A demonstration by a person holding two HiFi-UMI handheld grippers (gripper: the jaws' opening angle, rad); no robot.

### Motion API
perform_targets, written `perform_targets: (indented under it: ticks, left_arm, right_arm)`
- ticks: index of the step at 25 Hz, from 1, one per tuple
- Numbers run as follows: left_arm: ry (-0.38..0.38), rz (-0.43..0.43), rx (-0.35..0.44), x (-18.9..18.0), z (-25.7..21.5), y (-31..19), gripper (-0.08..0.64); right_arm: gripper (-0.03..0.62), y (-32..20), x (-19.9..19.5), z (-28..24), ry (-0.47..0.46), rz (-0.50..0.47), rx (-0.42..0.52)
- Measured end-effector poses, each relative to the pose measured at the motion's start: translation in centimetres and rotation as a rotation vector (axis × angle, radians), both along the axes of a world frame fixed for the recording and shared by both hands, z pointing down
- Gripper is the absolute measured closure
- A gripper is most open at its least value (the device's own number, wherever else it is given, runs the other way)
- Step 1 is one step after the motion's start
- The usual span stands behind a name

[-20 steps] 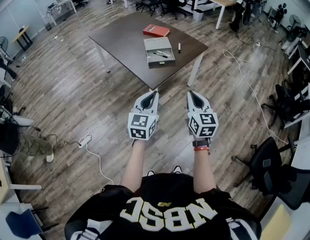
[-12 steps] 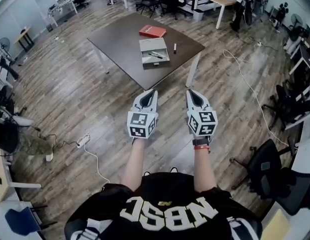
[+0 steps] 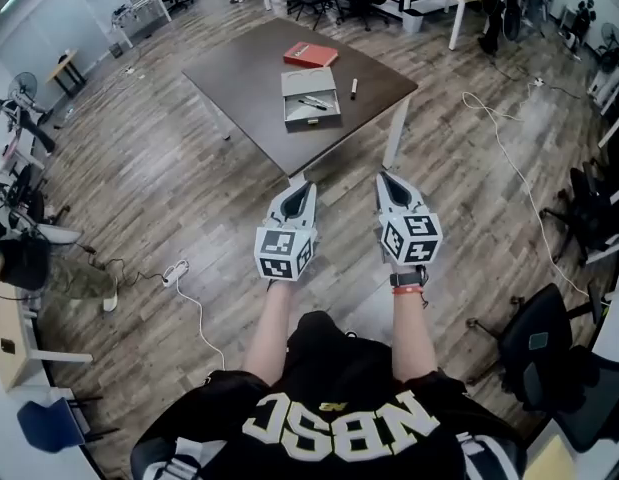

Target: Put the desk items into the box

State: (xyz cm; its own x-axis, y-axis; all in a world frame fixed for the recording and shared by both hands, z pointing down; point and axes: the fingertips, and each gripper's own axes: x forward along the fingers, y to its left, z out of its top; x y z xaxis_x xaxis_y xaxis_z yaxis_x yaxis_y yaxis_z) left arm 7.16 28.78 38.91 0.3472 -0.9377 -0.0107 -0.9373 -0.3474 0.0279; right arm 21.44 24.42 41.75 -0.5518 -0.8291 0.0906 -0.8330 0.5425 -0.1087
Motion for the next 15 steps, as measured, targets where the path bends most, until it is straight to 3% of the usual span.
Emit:
perform_targets:
  ticks: [8, 15]
  left_arm:
    - [0.014, -0.016, -0.016, -0.6, 1.5, -4.2, 0.544]
    - [0.02, -0.001, 0.003, -3.3, 1.5, -14.4, 0.544]
  right_arm:
    - [0.578, -3.6, -2.0, 2.1, 0.001, -0.054, -0.04]
    - [0.578, -13.3, -5.2, 1.7, 0.022, -0.049, -0.025]
